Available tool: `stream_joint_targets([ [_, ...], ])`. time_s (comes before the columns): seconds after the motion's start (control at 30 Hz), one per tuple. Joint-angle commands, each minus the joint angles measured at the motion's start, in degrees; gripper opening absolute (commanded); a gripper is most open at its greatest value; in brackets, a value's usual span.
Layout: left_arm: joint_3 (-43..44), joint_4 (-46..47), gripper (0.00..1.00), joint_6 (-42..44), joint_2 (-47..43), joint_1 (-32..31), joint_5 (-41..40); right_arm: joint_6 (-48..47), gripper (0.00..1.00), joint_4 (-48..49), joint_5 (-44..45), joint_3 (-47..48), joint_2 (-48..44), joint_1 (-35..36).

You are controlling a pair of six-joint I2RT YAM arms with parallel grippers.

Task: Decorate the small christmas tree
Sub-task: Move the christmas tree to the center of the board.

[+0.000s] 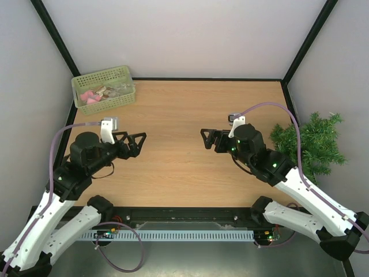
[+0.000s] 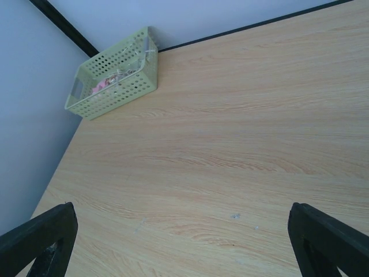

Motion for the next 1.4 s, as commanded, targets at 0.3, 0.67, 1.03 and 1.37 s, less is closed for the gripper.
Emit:
stream_joint_targets([
  [0.3,-1.88,-1.05,1.00,4.36,-1.74,0.30,-1.30,-7.57,0.98,-3.90,16.10,9.37,-0.74,0.39],
  [0.67,-5.32,0.79,1.00,8.20,-2.23,0.30,-1.98,-16.20,0.98,-12.46,48.45,31.06,2.67,0.37],
  [1.03,-7.16,2.66,1.00,9.22,-1.26,0.30,1.26,-33.10,0.98,-2.83,87.29,30.71,8.28,-0.35],
  [1.37,-8.45,3.64,1.00,9.67,0.76,0.30,3.48,-53.92,0.98,25.31,88.53,21.96,7.04,-14.68],
])
